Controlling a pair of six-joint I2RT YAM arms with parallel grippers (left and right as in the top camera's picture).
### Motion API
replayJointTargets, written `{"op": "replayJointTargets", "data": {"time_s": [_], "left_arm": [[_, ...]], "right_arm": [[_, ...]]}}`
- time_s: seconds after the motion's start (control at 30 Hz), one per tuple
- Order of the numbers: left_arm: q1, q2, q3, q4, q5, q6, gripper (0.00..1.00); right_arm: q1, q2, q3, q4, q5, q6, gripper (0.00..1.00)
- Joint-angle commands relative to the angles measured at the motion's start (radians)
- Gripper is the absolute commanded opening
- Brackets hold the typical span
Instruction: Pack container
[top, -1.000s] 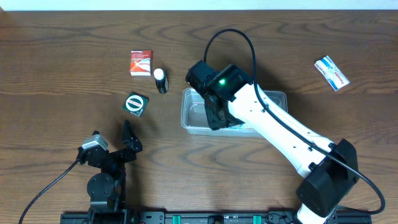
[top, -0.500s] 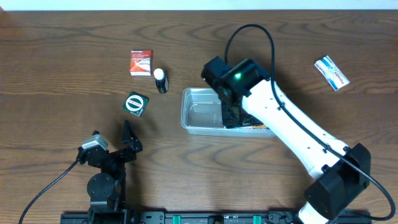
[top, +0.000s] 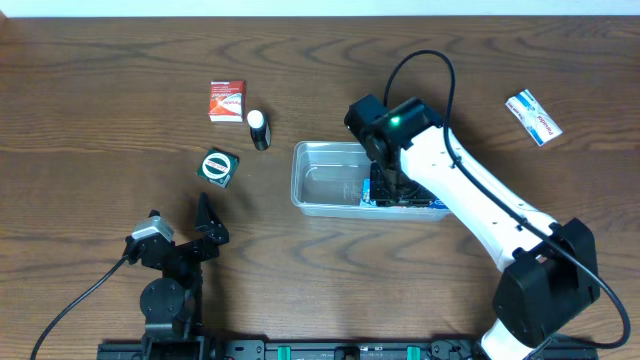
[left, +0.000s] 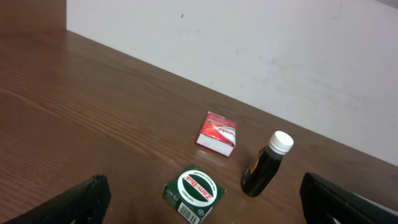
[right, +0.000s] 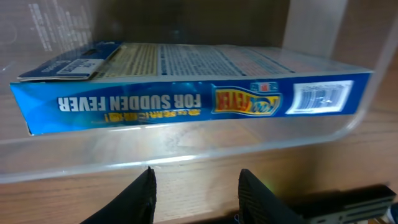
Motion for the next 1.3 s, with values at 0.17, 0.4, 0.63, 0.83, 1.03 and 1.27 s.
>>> {"op": "replayJointTargets", "data": {"time_s": [0.17,0.4,0.63,0.83,1.03,1.27], "left_arm": [[0.004,-0.006,-0.022,-0.036,-0.012,0.017,0.98],[0.004,-0.006,-0.022,-0.036,-0.012,0.018,0.98],[0.004,-0.006,-0.022,-0.036,-0.012,0.017,0.98],[0.004,-0.006,-0.022,-0.036,-0.012,0.017,0.98],[0.004,-0.006,-0.022,-0.036,-0.012,0.017,0.98],[0.004,-0.006,-0.022,-0.036,-0.012,0.017,0.98]], "right_arm": [[-0.018,-0.016,-0.060,0.113,0.020,-0.015,0.41],[-0.039,-0.016,-0.061,0.174,0.073,-0.045,0.43],[-0.064,-0.016,-0.061,0.240,0.074,-0.105,0.44],[-0.064,-0.018,-0.058,0.256,0.073,-0.150,0.46],[-0.065,-0.018,-0.058,0.266,0.078,-0.168,0.46],[-0.064,-0.018,-0.058,0.293,0.076,-0.184,0.44]]}}
